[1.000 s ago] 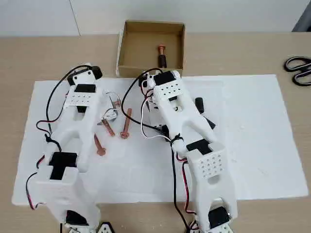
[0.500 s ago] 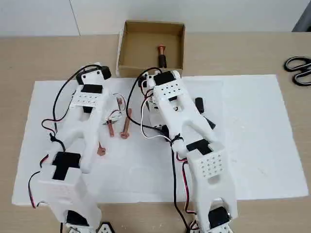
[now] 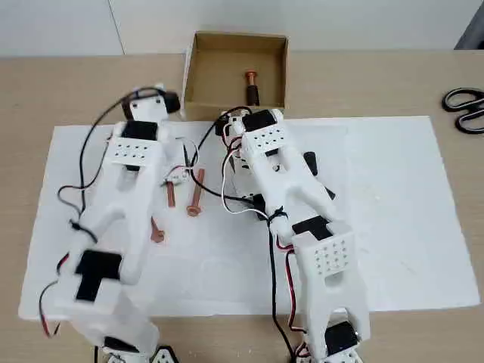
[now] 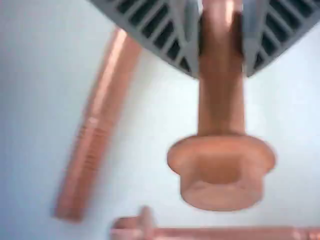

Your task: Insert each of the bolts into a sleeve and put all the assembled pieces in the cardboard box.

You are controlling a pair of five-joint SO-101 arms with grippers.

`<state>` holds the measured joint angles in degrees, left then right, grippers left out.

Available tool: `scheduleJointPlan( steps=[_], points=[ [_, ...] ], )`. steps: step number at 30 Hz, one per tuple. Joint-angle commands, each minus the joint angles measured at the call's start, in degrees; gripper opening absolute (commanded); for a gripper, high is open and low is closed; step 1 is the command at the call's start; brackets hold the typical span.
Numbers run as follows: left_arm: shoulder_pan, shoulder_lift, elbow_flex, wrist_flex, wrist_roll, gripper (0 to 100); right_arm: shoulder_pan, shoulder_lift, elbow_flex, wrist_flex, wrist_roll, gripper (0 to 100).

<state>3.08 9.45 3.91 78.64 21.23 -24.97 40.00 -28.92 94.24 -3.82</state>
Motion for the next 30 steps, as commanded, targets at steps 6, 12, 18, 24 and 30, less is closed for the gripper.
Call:
scheduleJointPlan(
  steps=[6,12,18,24,30],
  points=[
    [0.5,-12.7,-2.5,4.0,-6.7,0,1.5,-13.2,-0.3,1.0,1.5,0.4],
    [0.5,-18.5,-2.4,4.4,-10.8,0,5.6,-23.1,0.8,2.7,7.8,0.4],
    [4.0,-29.2,-1.6,4.3,-13.7,0,10.0,-38.3,6.9,2.8,9.1,0.4],
    [7.1,-39.0,6.3,1.5,-16.3,0,9.9,-56.7,19.6,2.3,12.7,0.4],
    [7.0,-44.9,21.6,-12.6,-15.9,0,10.1,-69.7,33.6,-6.5,12.5,0.4]
  ],
)
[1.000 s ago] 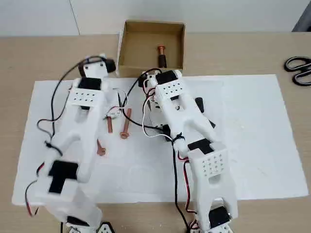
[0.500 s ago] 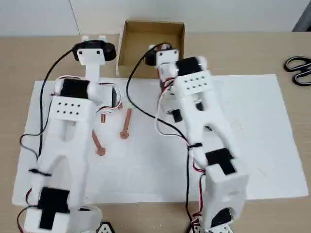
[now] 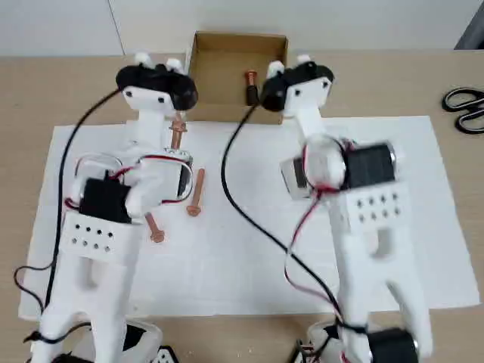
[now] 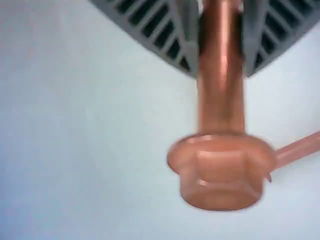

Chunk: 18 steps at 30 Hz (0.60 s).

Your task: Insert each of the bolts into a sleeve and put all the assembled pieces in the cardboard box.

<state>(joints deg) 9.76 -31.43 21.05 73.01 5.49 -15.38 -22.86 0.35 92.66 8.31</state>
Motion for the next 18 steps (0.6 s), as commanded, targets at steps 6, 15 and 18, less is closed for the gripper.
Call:
scheduleJointPlan(
  steps=[6,15,18],
  points=[
    [0.4,-8.7,14.3,-17.9,-0.4,0,0.5,-10.6,22.8,-21.8,0.5,0.4],
    [-0.1,-17.2,23.8,-22.2,6.0,0,0.2,-11.1,34.9,-31.3,0.2,0.4],
    [0.4,-20.3,26.2,-22.7,4.6,0,0.6,-11.1,34.9,-31.5,0.2,0.4]
  ],
)
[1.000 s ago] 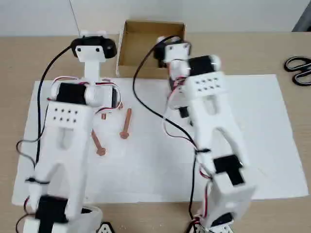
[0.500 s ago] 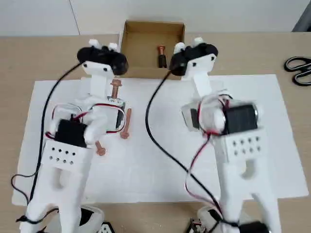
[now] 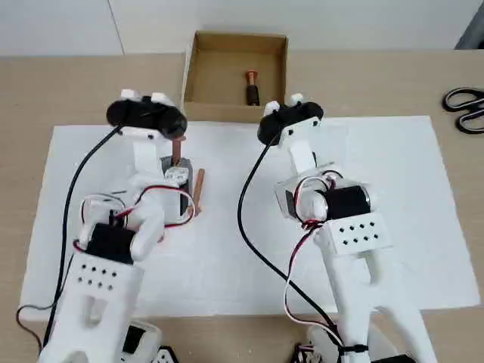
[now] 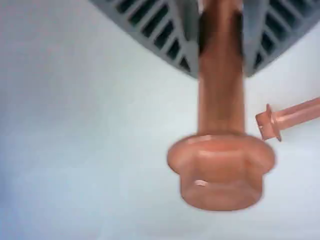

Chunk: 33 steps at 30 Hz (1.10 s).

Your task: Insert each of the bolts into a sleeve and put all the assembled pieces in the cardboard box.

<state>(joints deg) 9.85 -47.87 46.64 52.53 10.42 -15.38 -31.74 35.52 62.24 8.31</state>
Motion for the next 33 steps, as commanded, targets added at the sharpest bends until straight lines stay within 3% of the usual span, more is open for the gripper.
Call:
scheduleJointPlan(
  steps=[1,10,14,19,22,33],
  points=[
    [0.3,-4.8,1.8,-3.3,-0.6,0,0.3,-2.2,-0.3,-0.7,0.2,0.4],
    [0.3,-11.5,14.2,-18.2,-0.5,0,0.2,-2.3,0.1,-5.8,-3.8,0.4],
    [0.3,-12.6,15.8,-18.5,0.2,0,0.0,-2.3,0.4,-7.0,-3.5,0.4],
    [-0.1,-12.7,16.0,-18.5,8.9,0,-1.4,-2.3,1.3,-8.0,-3.9,0.5],
    [-0.1,-12.7,16.0,-18.5,10.4,0,-1.5,-4.0,2.7,-11.2,-3.9,0.5],
    [-0.2,-12.7,16.0,-18.7,10.4,0,-0.9,-33.8,11.5,-8.9,-1.6,0.4]
  ],
)
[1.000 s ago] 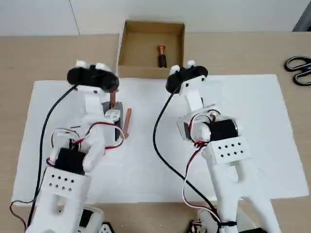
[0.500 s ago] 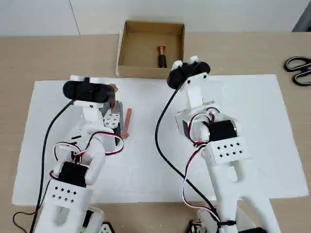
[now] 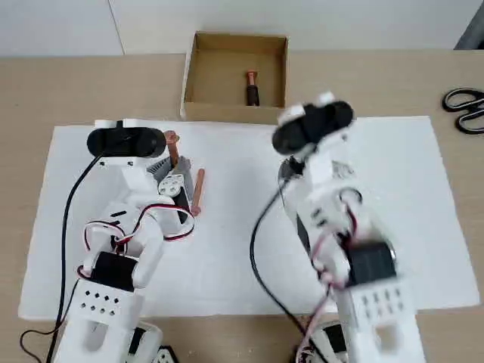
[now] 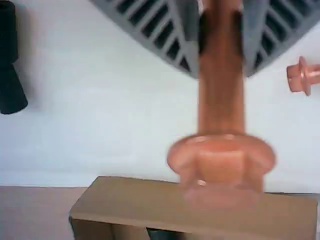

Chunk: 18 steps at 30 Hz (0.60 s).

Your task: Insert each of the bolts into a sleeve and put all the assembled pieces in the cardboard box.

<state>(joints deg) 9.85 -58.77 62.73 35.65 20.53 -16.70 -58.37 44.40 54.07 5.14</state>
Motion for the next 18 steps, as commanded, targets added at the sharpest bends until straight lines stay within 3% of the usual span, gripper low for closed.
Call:
scheduleJointPlan(
  steps=[1,3,9,16,18],
  points=[
    [-0.2,-1.8,-0.1,-1.8,0.3,0,0.3,-9.2,4.0,-0.7,3.6,0.4],
    [-0.2,-1.8,-0.1,-1.8,0.3,0,0.3,-12.8,6.6,-0.7,6.9,0.4],
    [0.3,-1.8,-0.1,-1.7,0.3,0,0.1,-25.4,17.2,-4.7,7.2,0.5],
    [0.3,-1.8,-0.1,-1.6,0.5,0,0.0,-45.9,37.7,-13.7,-0.4,0.5],
    [0.3,-1.8,-0.1,-1.5,1.8,0,0.1,-45.7,41.1,-15.6,-2.0,0.4]
  ],
)
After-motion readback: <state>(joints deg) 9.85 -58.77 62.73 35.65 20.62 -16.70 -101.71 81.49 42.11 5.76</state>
